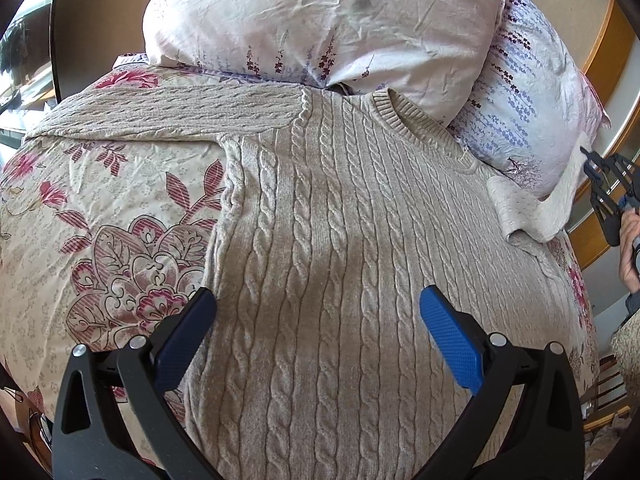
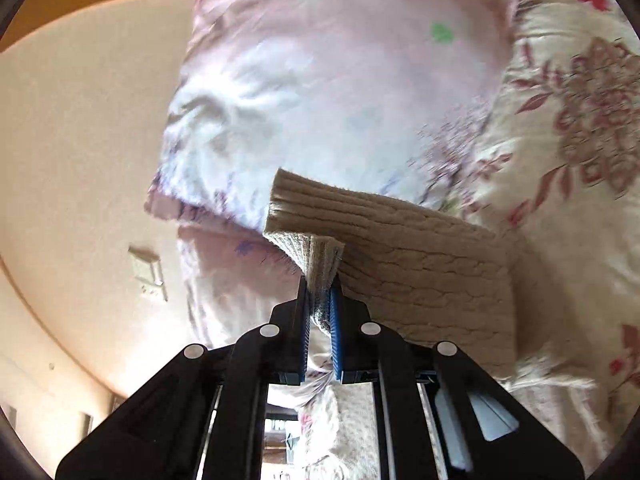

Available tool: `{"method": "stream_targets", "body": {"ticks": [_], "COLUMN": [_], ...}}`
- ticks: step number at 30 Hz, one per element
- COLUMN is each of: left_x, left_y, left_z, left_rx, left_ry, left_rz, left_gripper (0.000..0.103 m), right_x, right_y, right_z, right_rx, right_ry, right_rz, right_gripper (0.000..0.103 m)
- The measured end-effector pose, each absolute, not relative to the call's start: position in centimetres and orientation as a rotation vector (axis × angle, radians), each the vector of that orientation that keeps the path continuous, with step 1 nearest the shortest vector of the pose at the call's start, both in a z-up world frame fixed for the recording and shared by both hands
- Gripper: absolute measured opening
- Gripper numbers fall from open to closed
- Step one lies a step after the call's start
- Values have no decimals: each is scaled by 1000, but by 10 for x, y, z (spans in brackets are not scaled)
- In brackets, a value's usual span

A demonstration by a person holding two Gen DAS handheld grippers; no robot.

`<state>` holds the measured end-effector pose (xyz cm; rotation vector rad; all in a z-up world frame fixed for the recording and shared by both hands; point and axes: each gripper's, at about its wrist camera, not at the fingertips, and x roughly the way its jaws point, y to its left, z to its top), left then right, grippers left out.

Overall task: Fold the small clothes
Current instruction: 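Fold the sleeve across the sweater body and open the right gripper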

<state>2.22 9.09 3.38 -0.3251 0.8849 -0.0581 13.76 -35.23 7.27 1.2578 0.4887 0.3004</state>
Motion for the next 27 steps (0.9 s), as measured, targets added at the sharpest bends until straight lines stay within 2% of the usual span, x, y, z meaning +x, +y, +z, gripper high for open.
{"method": "stream_targets", "body": {"ticks": [6, 13, 18, 27], "left_x": [22, 14, 8, 13], "left_y": [110, 162, 208, 263], "left_z": [36, 36, 33, 45], "left_rx": [-394, -562, -681, -625], "left_ry": [852, 796, 789, 753], "left_rz": [-73, 23, 128, 210], "left_gripper": [101, 101, 101, 101], "right_x": [187, 216, 224, 229], "right_y": [-248, -134, -89, -45], "right_z": [79, 28, 0, -20], "right_rx": [1161, 986, 922, 806], "right_ry": [634, 899, 1008, 1113], "right_rz": [497, 530, 524, 492], "right_gripper": [9, 9, 9, 9]}}
